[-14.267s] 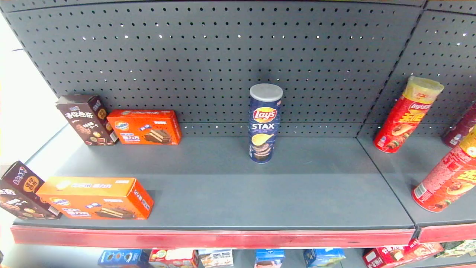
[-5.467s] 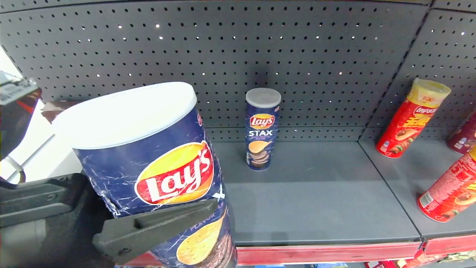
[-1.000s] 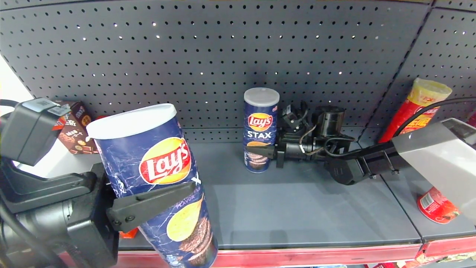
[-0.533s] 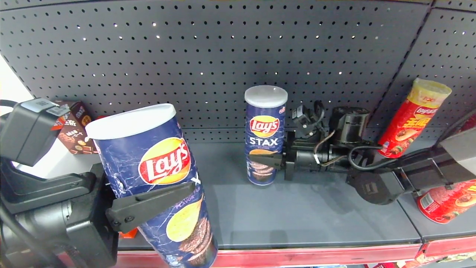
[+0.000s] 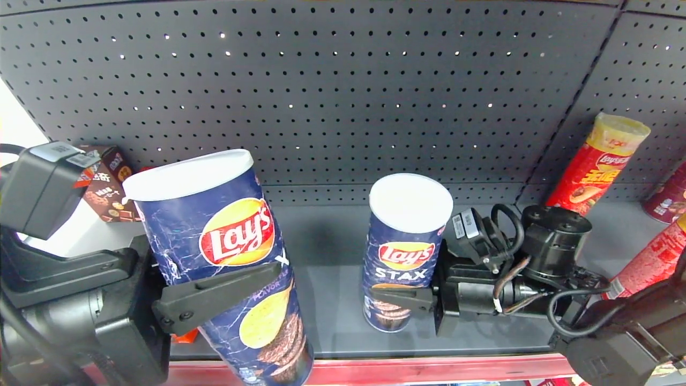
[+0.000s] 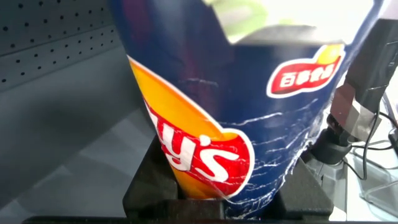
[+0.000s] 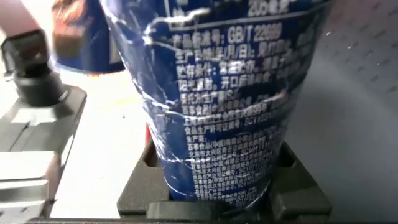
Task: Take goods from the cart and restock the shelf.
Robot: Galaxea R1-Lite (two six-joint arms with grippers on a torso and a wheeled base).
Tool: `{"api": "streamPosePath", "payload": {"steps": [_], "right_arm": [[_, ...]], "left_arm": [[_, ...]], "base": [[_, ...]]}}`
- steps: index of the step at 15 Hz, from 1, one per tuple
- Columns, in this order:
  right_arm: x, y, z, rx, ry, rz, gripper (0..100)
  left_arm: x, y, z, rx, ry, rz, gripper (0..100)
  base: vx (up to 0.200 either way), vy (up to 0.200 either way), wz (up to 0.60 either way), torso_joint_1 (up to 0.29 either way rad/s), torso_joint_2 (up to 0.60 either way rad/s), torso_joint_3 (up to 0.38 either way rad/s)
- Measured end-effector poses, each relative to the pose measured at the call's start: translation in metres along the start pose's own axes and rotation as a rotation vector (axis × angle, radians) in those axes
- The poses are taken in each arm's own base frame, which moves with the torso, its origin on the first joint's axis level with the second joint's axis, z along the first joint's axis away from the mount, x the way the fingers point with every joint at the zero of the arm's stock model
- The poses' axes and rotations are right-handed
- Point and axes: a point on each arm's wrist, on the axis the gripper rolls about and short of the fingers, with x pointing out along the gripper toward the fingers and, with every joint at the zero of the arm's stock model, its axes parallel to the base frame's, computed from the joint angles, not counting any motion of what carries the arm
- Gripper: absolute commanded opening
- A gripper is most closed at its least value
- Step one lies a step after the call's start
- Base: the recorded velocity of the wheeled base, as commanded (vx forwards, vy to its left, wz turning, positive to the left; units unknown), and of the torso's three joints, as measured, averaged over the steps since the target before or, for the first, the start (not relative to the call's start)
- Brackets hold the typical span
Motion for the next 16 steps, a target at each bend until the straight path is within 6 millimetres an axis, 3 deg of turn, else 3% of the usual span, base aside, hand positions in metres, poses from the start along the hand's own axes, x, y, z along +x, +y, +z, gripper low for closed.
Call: {"api": "streamPosePath", "payload": {"steps": [9, 10, 16], "right_arm": [[0.007, -0.003, -0.026, 0.018, 0.012, 0.006, 0], [0.008, -0.004, -0.027, 0.019, 0.013, 0.006, 100], [0.005, -0.003, -0.027, 0.020, 0.017, -0.002, 100]], "left_arm": [[0.000, 0.000, -0.001, -0.002, 0.003, 0.004, 0], [0.000, 0.000, -0.002, -0.004, 0.007, 0.004, 0], [-0.006, 0.000, -0.017, -0.026, 0.045, 0.011, 0]], "base": [[0.000, 0.000, 0.00, 0.000, 0.00, 0.000], [0.000, 0.000, 0.00, 0.000, 0.00, 0.000], [0.000, 0.000, 0.00, 0.000, 0.00, 0.000]]}}
